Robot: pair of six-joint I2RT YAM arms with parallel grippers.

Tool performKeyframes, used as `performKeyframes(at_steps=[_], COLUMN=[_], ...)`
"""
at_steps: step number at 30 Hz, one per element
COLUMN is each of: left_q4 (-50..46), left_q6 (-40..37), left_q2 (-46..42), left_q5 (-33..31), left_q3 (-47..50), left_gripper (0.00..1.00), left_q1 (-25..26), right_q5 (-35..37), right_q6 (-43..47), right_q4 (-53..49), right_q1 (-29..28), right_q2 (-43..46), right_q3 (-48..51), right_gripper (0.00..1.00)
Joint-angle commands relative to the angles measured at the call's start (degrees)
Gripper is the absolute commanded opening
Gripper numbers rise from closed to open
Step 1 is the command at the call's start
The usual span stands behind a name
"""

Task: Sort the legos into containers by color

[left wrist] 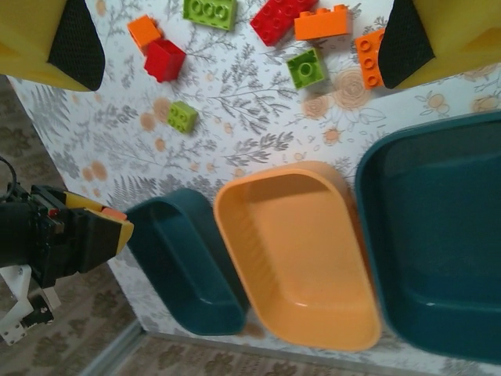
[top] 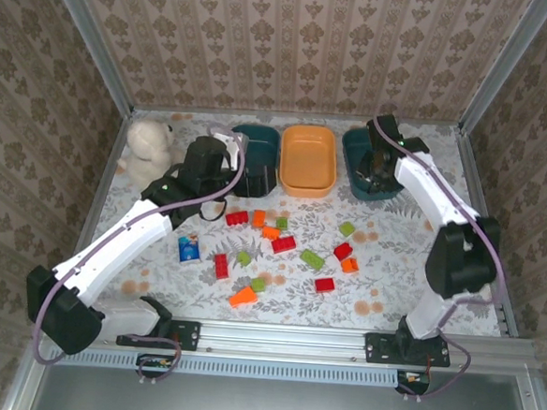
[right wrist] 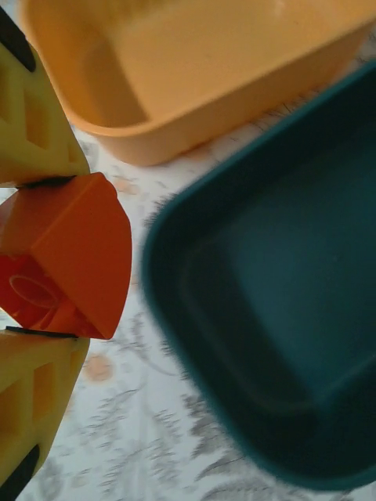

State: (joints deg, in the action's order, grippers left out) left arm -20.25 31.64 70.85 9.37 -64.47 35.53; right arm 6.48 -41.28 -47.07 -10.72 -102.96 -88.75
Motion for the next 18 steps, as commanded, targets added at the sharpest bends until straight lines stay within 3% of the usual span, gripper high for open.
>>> performKeyframes(at_steps=[1,10,18], left_q4=[1.3,-0.13,-0.31], left_q6=[3.28,3.87,4.66], left_q2=[0.67,1.14,0.35], left_q5=[1.48,-0.48,-1.72], left_q3=[-1.55,-0.75,0.7], left_gripper=[0.94,0.94,0.94], left_q1=[-1.39,-2.75,-2.75], right_q5=[-1.7,-6.06,-6.0], right_q6=[4.25,5.86,4.98], right_q4=[1.09,-1.6,-4.25], right_q1=[1.93,4.3,4.73], right_q2=[-6.54,-23.32,-28.23], right_q3=[-5.67,-17.44,-20.29], right_gripper=[0.4,0.4,0.5])
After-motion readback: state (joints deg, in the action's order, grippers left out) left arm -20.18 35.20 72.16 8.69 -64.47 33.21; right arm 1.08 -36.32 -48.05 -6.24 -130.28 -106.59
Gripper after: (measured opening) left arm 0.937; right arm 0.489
